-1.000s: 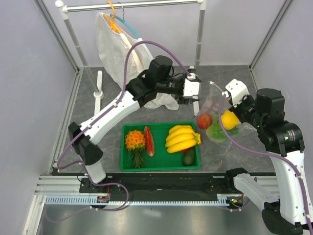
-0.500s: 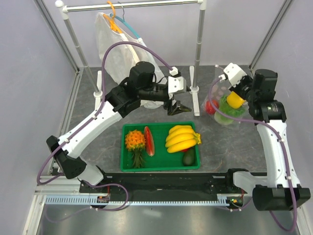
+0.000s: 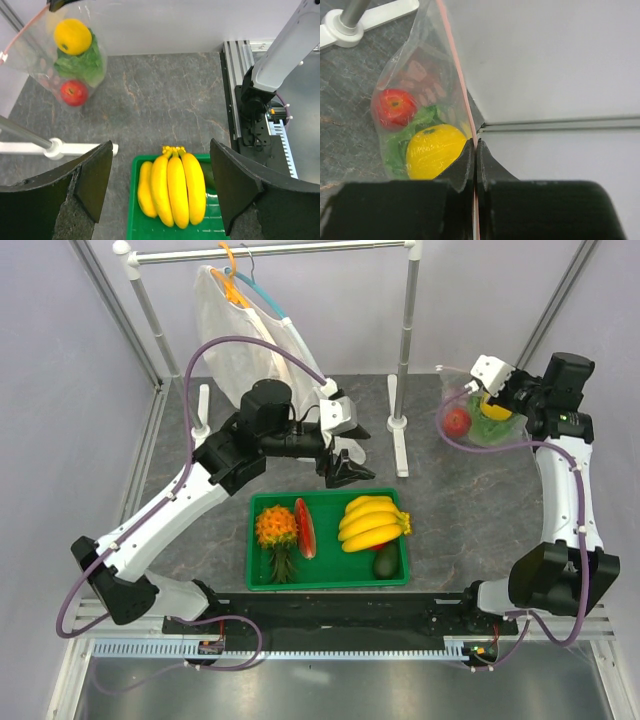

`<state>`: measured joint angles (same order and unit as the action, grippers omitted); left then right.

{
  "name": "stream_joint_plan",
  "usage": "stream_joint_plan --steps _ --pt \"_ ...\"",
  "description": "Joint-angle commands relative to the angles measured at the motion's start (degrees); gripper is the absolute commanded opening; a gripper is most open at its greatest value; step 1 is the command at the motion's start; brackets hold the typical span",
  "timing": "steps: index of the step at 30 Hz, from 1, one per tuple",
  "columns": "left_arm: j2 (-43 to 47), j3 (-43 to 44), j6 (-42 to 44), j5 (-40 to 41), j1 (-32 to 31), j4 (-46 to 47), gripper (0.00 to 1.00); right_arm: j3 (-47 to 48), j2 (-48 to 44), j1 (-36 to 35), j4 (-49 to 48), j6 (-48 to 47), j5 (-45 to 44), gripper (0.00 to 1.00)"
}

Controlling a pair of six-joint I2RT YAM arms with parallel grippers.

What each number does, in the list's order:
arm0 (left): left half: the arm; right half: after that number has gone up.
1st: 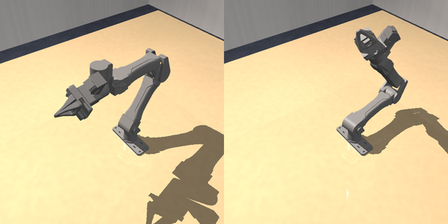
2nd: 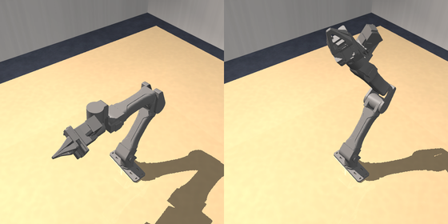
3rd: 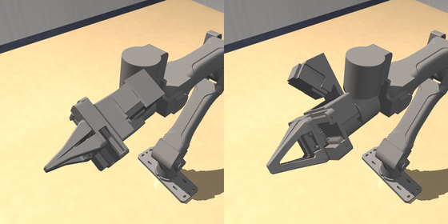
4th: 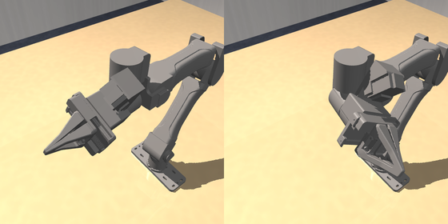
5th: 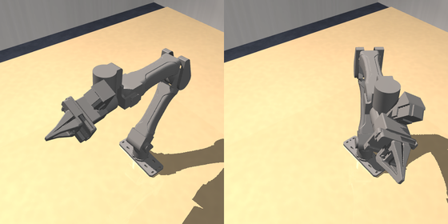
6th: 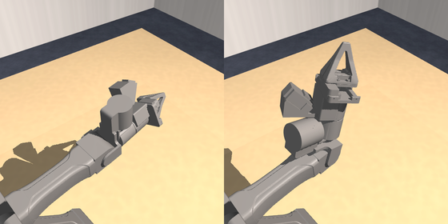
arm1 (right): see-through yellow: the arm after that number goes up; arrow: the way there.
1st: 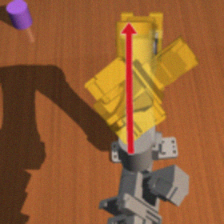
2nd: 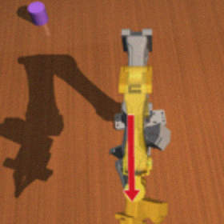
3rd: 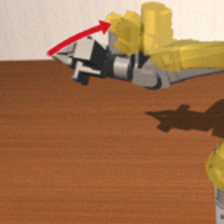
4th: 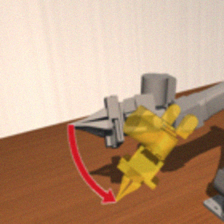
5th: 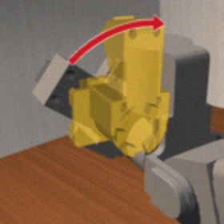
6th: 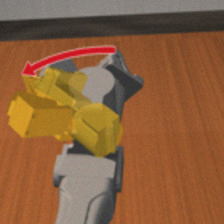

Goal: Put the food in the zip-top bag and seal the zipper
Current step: Place the zipper food storage bag at the center of the board, then reset both arms

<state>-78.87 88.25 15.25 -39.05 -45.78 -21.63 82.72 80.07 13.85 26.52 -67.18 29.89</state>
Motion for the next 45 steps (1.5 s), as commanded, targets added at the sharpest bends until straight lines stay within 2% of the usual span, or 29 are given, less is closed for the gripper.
stream_joint_plan --steps 1,3,10,16,18,19,20,22,23,25,29,32,34,36,37,39,40,41,45 --pt "4.07 -2.99 -3.38 1.16 1.3 1.77 0.85 -3.07 -4.64 0.04 5.26 -8.31 5.89 0.0" --pt "4.95 -4.4 -3.29 1.52 1.74 1.5 0.85 -8.35 -8.15 0.48 9.57 -11.2 4.13 0.0" --pt "7.24 -6.95 -3.29 1.52 2.27 0.71 0.85 -21.8 -20.38 0.92 35.92 -25.08 2.2 0.0" --pt "7.68 -10.1 -5.22 2.22 2.45 0.27 0.85 -32.34 -28.65 0.92 44.75 -30.64 -0.7 0.0" --pt "7.68 -10.55 -7.06 2.84 2.8 -0.69 0.85 -34.55 -30.49 0.92 46.59 -31.44 -1.76 0.1" --pt "7.59 -10.47 -7.94 2.84 3.15 -1.31 0.85 -34.55 -31.02 0.92 47.65 -31.52 -1.76 0.2" --pt "7.5 -10.46 -9.6 1.97 3.41 -2.88 0.85 -34.21 -31.46 0.92 48.61 -31.61 -1.33 0.55" --pt "7.77 -10.99 -12.33 0.12 4.99 -4.03 0.86 -31.24 -32.43 0.83 50.29 -27.94 0.25 0.82" --pt "8.03 -11.51 -12.95 -2.06 6.3 -4.65 0.93 -29.65 -32.61 0.92 50.9 -26.09 2.61 0.93" --pt "9.69 -13.53 -13.31 -3.4 7.63 -5.44 0.96 -24.48 -32.26 0.92 54.41 -22.66 5.25 0.98" --pt "12.6 -14.51 -13.58 -6.03 13.76 -9.99 1.0 -16.99 -32.26 0.92 55.3 -12.39 11.67 0.98" --pt "12.87 -11.62 -13.4 -5.6 19.73 -15.53 1.0 -12.5 -31.39 0.83 51.8 1.31 16.77 0.98" --pt "10.86 -8.2 -11.48 -4.64 22.74 -24.66 1.0 -11.62 -30.77 0.92 44.96 15.41 18.01 0.98" --pt "8.74 -4.69 -9.63 -4.19 28.09 -34.82 1.0 -11.7 -29.28 0.83 38.71 23.9 17.84 0.98" --pt "7.25 -3.97 -7.71 -4.8 30.11 -37.32 1.0 -12.22 -28.49 0.92 37.13 30.2 17.31 0.98" --pt "7.15 -4.57 -5.33 -4.46 36.18 -41.89 0.99 -13.8 -26.12 0.92 32.91 35.51 16.0 0.98" --pt "7.85 -5.18 -4.18 -4.72 38.2 -42.96 1.0 -14.77 -25.24 0.83 31.06 42.32 12.86 0.98" --pt "8.2 -5.8 -3.3 -4.55 42.05 -43.84 1.0 -15.74 -23.31 0.83 28.26 44.57 10.65 0.98" --pt "8.38 -8.26 1.01 -3.41 50.16 -47.98 1.0 -18.98 -18.64 0.92 28.76 45.73 8.43 0.98"
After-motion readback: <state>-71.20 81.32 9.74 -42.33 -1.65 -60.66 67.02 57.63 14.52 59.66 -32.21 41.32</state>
